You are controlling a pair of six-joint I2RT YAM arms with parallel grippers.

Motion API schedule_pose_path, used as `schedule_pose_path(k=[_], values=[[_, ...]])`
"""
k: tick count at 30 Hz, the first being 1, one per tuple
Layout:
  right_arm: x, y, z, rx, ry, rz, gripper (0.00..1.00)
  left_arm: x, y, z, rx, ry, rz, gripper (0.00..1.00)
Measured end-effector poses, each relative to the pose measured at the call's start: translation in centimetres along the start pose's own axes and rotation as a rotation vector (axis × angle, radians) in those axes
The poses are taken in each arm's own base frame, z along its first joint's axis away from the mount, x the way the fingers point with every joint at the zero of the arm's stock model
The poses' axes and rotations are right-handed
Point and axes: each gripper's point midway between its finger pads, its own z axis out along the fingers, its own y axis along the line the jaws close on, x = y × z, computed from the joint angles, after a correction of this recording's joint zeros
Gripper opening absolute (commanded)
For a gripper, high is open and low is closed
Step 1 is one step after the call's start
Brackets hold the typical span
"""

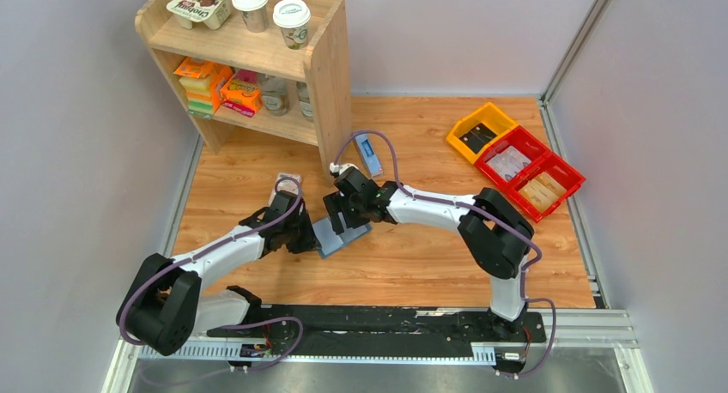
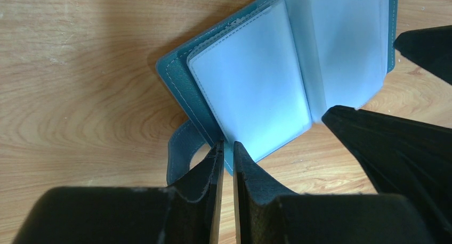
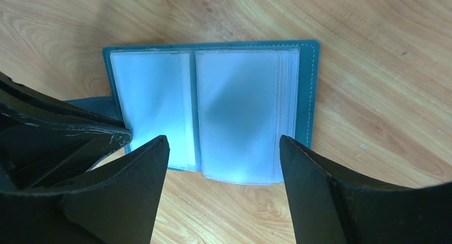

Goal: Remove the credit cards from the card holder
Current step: Remove the credit card from the card holder.

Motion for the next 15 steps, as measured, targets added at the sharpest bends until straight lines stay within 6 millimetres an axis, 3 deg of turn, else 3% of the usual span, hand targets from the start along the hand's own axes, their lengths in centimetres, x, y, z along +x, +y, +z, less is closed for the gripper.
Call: schedule_pose_path(k=[15], values=[[1.7, 0.2, 0.7, -0.004, 0.056, -0.01, 0.72, 0.0, 0.0, 0.0, 0.001, 0.0, 0.0, 0.19]])
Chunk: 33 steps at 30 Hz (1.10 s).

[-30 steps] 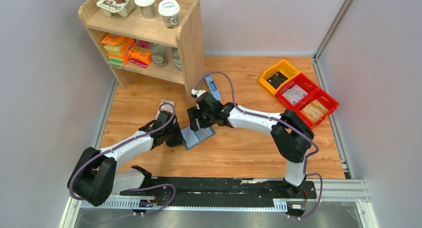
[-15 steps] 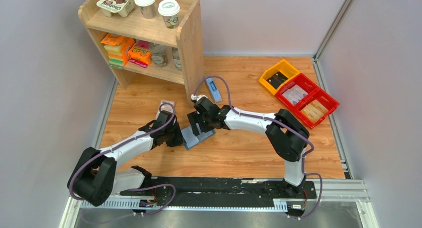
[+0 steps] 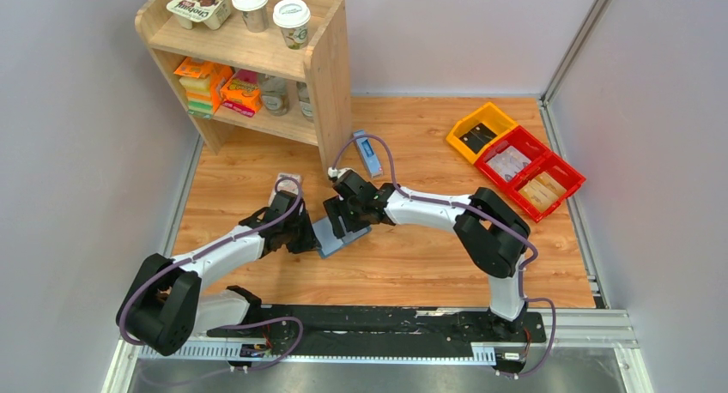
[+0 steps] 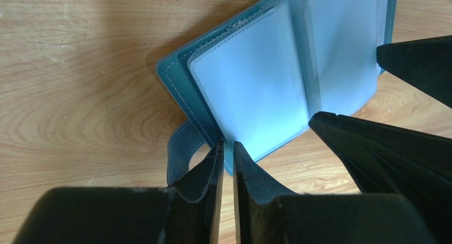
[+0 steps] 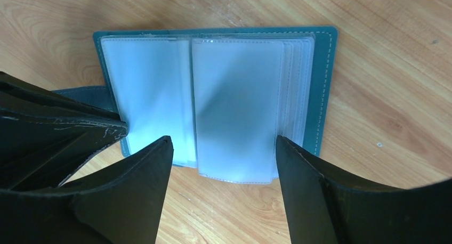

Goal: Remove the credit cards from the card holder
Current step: Remove the credit card from the card holder.

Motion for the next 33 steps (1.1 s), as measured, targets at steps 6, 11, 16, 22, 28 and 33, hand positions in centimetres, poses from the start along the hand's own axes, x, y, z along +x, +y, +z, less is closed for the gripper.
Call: schedule_pose_path(k=[6, 11, 16, 22, 28, 33], values=[[0.2, 1.0, -0.1, -0.051, 0.013, 0.005, 0.72, 0.1, 0.0, 0.0, 0.002, 0.003, 0.0, 0.19], [0.1, 1.9, -0.2, -0.099, 0.018, 0.015, 0.72, 0.1, 0.0, 0.0, 0.003, 0.003, 0.0, 0.19], [0.1, 3.5, -0.4, -0.173, 0.022, 0.025, 0.74, 0.1, -0.1, 0.0, 0.004, 0.004, 0.0, 0.19], [-0.2, 4.9, -0.8, -0.245, 0.022, 0.031, 0.74, 0.1, -0.1, 0.0, 0.007, 0.004, 0.0, 0.19], [-0.7, 6.8, -1.3, -0.346, 0.015, 0.041, 0.73, 0.2, 0.1, -0.4, 0.014, -0.015, 0.002, 0.19], [-0.9, 7.9, -1.2, -0.412, 0.019, 0.064, 0.68, -0.3, 0.4, -1.9, 0.031, -0.098, -0.011, 0.22]])
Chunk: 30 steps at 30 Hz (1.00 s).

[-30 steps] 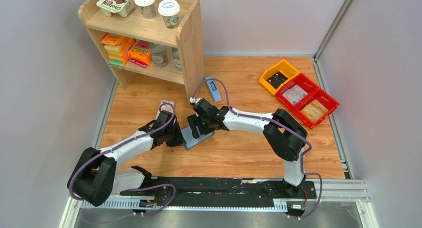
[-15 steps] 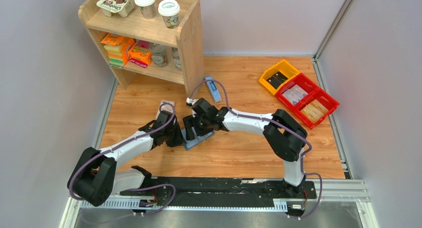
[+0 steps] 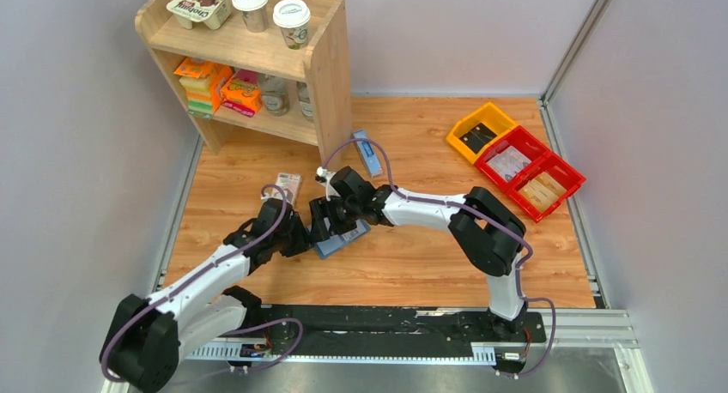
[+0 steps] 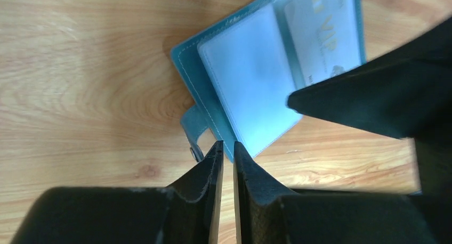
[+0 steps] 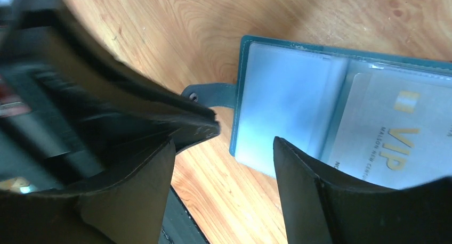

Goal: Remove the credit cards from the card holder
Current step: Remove the credit card from the card holder.

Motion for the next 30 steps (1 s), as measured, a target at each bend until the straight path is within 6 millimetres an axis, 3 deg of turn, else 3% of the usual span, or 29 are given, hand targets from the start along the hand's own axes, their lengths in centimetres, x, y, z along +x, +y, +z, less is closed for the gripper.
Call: schedule_pose_path(k=[9, 15, 18, 23, 27, 30], values=[[1.1, -2.9, 2.1, -0.004, 0.036, 0.14, 0.4, -2.7, -0.6, -3.8, 0.058, -0.207, -0.06, 0.26], [1.1, -3.2, 1.6, 0.006, 0.026, 0.136, 0.42, -4.0, -2.2, -4.6, 0.113, -0.246, -0.104, 0.29], [0.2, -3.0, 0.5, 0.027, -0.012, 0.106, 0.43, -4.7, -3.7, -4.4, 0.141, -0.229, -0.115, 0.31], [-2.6, -3.7, -3.0, 0.103, -0.139, 0.067, 0.45, -6.4, -6.4, -3.6, 0.196, -0.208, -0.131, 0.34], [-4.3, -6.1, -4.8, 0.179, -0.2, 0.079, 0.45, -6.4, -7.2, -1.7, 0.207, -0.165, -0.148, 0.38], [-3.5, -8.5, -5.1, 0.234, -0.188, 0.107, 0.44, -6.0, -7.4, -0.2, 0.206, -0.121, -0.162, 0.4]])
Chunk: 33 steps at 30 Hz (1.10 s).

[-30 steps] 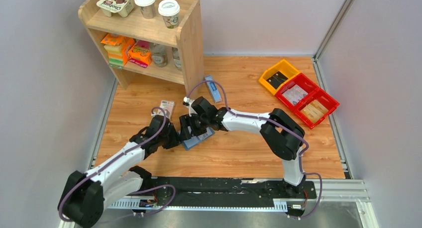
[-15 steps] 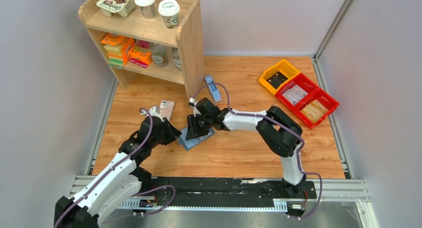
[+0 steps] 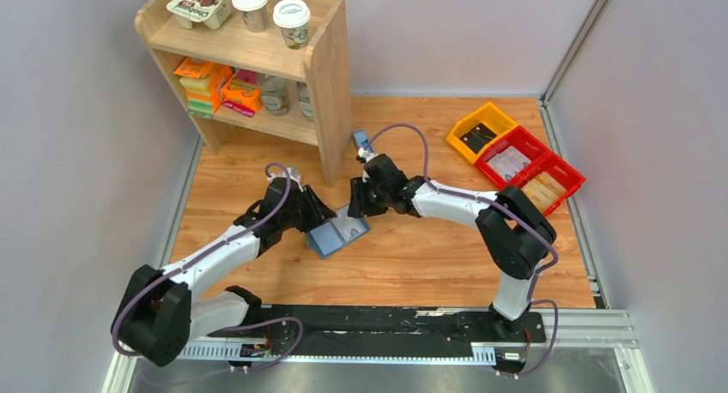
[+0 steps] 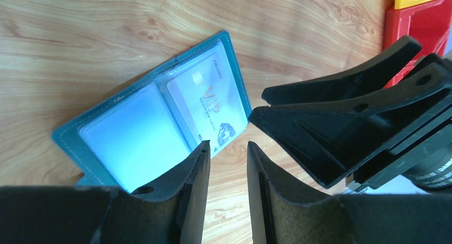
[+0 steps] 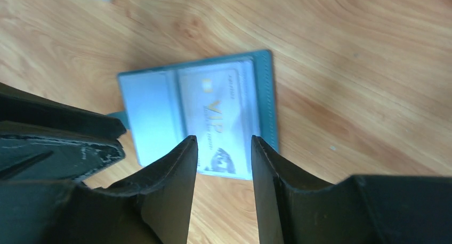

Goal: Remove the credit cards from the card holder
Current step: Remove the credit card from the card holder.

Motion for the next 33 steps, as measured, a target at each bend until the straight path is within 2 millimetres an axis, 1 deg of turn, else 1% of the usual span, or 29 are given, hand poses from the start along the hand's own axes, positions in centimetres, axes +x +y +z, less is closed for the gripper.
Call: schedule_pose_path(k=[2, 4, 7, 11, 16, 20, 26, 32, 33], values=[[0.9, -1.2, 0.1, 0.029, 0.025, 0.01, 0.44, 0.3, 0.1, 0.8, 0.0, 0.018, -0.009, 0.42], [1.8, -1.7, 0.2, 0.039, 0.045, 0.012, 0.42, 0.5, 0.2, 1.4, 0.006, 0.03, -0.016, 0.43], [2.4, -1.8, 0.6, 0.036, 0.061, 0.005, 0.37, 0.9, 0.6, 2.2, 0.005, 0.042, -0.022, 0.45], [3.2, -1.9, 1.0, 0.029, 0.088, 0.0, 0.28, 1.8, 1.9, 3.0, -0.02, 0.063, -0.034, 0.45], [3.6, -1.9, 1.2, 0.014, 0.102, -0.005, 0.2, 2.8, 3.2, 3.4, -0.045, 0.081, -0.05, 0.45], [3.9, -2.0, 1.5, 0.009, 0.108, -0.005, 0.18, 3.3, 4.2, 3.8, -0.052, 0.08, -0.082, 0.45], [4.2, -1.9, 1.8, -0.003, 0.109, -0.006, 0.17, 3.2, 4.5, 3.9, -0.01, 0.045, -0.127, 0.45], [4.1, -1.6, 2.0, -0.027, 0.109, -0.006, 0.17, 3.1, 4.6, 3.8, 0.046, 0.009, -0.161, 0.39], [4.1, -1.6, 2.0, -0.03, 0.11, -0.006, 0.17, 3.1, 4.6, 3.8, 0.052, 0.005, -0.163, 0.37]])
